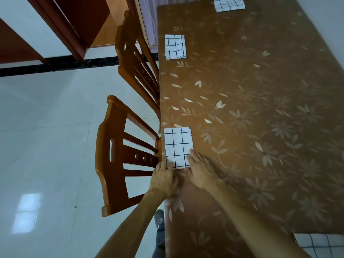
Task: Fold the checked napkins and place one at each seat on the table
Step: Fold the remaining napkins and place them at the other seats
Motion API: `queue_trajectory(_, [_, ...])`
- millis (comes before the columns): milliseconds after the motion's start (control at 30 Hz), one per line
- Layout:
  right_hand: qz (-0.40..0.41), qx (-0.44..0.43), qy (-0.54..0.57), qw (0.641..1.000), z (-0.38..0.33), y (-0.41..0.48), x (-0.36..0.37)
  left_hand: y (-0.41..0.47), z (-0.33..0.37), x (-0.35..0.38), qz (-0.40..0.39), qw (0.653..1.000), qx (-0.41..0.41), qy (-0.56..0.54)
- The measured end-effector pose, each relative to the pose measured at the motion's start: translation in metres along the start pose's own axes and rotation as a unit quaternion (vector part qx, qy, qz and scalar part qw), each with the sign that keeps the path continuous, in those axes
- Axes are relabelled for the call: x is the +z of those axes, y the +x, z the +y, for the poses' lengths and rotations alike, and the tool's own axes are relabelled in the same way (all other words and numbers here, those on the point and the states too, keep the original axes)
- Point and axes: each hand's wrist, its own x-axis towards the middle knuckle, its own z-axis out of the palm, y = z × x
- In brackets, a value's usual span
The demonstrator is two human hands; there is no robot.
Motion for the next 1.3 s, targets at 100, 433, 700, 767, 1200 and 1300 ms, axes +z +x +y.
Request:
queue_trajectory(100, [-0.004,-0.004,-0.01,1.0,-0.002,-0.002,0.001,-0.001,-0.003,-0.003,-0.011,1.0,-0.002,0.007])
queue_trajectory(433, [-0.013,0.0,-0.017,1.0,-0.017,-0.016,-0.034,-0.03,-0.003,-0.046,0.003,0.999,-0.045,0.021])
queue_trajectory(700, [-0.001,0.012,-0.021,1.0,-0.072,-0.057,-0.048,-0.058,-0.038,-0.079,-0.025,0.998,-0.015,-0.056])
queue_trajectory(767, [0.003,0.033,-0.001,0.999,-0.095,-0.065,-0.046,-0.071,-0.055,-0.09,-0.04,0.996,-0.005,-0.08])
queue_trajectory(1200, [0.041,0.036,0.093,0.994,-0.272,-0.068,-0.05,-0.165,-0.216,-0.193,-0.013,0.996,-0.027,-0.086])
queue_trajectory(1300, [0.05,0.014,0.08,0.995,-0.304,-0.053,-0.061,-0.166,-0.246,-0.218,0.011,0.994,-0.045,-0.098])
